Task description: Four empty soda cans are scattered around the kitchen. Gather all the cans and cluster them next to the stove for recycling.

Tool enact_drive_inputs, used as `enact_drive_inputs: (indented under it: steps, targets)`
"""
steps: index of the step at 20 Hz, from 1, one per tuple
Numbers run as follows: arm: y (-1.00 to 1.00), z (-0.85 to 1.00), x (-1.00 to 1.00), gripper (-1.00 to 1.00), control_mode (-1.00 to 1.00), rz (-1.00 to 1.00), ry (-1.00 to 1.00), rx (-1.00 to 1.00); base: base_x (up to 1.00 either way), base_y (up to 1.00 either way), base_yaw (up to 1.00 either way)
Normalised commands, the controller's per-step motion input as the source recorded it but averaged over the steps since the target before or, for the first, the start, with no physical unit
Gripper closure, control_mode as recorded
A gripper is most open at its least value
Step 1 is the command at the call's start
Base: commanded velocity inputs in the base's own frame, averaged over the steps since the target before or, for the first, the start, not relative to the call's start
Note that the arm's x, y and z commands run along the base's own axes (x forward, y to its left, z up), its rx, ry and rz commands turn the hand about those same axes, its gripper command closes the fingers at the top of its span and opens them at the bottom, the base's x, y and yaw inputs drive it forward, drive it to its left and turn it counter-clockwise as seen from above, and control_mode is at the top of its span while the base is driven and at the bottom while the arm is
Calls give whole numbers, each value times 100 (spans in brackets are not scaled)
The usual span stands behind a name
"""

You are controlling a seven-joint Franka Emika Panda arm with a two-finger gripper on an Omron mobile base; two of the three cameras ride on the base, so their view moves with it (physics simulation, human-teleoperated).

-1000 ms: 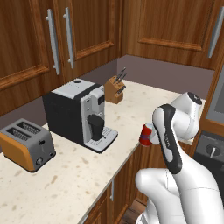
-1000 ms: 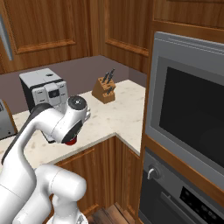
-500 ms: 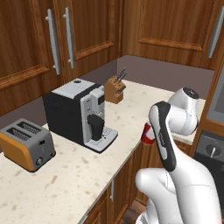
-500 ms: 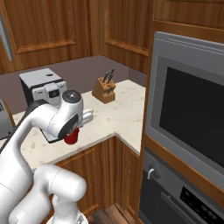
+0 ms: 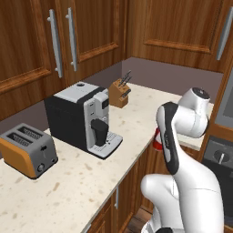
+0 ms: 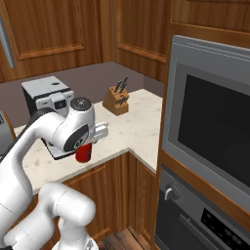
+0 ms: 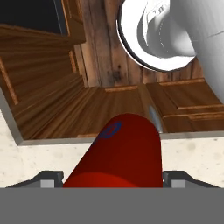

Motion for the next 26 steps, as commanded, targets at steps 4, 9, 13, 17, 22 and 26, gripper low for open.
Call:
enact_drive_inputs:
  steps: [4, 9, 13, 17, 22, 26]
  targets:
    - [0, 5, -18, 100, -100, -21, 0, 0, 0, 0, 0]
    - [2, 4, -4, 100, -100, -13, -1, 0, 0, 0, 0]
    - [9, 1, -1, 100, -100, -3, -1, 0, 0, 0, 0]
    - [9, 5, -6, 100, -100, -2, 0, 0, 0, 0, 0]
    - [5, 13, -20, 100, -100, -3, 0, 0, 0, 0, 0]
    - [1, 18, -23, 100, -100, -4, -1, 0, 0, 0, 0]
